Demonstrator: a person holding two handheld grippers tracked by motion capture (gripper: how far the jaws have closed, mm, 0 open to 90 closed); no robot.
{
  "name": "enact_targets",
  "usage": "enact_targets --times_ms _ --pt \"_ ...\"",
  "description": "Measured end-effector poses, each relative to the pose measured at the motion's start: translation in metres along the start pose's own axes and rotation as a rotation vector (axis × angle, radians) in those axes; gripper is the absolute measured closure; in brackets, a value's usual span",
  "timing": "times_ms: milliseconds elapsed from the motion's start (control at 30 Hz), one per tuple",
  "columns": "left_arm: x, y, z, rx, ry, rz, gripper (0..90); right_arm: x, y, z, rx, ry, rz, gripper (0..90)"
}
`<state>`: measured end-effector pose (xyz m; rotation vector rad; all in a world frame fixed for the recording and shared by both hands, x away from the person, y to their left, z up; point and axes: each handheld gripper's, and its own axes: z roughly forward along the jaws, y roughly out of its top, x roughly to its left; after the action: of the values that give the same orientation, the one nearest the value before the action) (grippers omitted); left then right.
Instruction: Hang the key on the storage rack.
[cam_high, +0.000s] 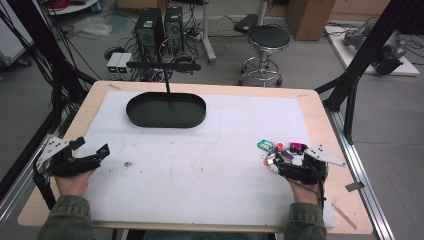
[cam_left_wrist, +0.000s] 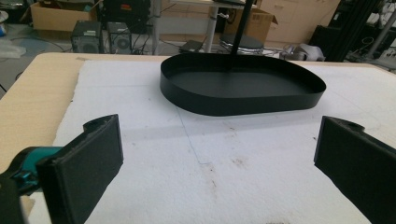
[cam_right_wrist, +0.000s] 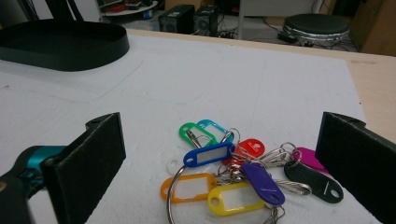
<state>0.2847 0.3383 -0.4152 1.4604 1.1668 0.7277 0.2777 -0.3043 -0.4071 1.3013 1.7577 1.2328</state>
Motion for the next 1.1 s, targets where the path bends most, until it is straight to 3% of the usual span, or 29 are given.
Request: enact_targets --times_ms 200,500,600,767,833,1100 --pt "0.000 0.000 0.000 0.001 0.001 -0.004 1.7 -0.003 0.005 0.004 0.017 -0.002 0.002 0.6" --pt "0.000 0.000 -0.001 -0.002 -0.003 -0.005 1.7 -0.001 0.013 0.009 0.054 0.034 0.000 0.7" --pt "0.000 0.000 -0.001 -0.001 -0.005 -0.004 1.7 -0.001 0.016 0.015 0.107 0.039 -0.010 0.7" --pt "0.000 -0.001 0.001 0.001 -0.009 -0.005 1.7 -0.002 0.018 0.026 0.148 0.039 -0.026 0.7" --pt "0.000 -0.001 0.000 0.000 -0.008 -0.006 1.7 -0.001 0.020 0.035 0.197 0.037 -0.022 0.7" --pt "0.001 0.000 0.000 -0.005 -0.006 -0.009 1.7 -0.003 0.025 0.048 0.264 0.018 -0.025 0.7"
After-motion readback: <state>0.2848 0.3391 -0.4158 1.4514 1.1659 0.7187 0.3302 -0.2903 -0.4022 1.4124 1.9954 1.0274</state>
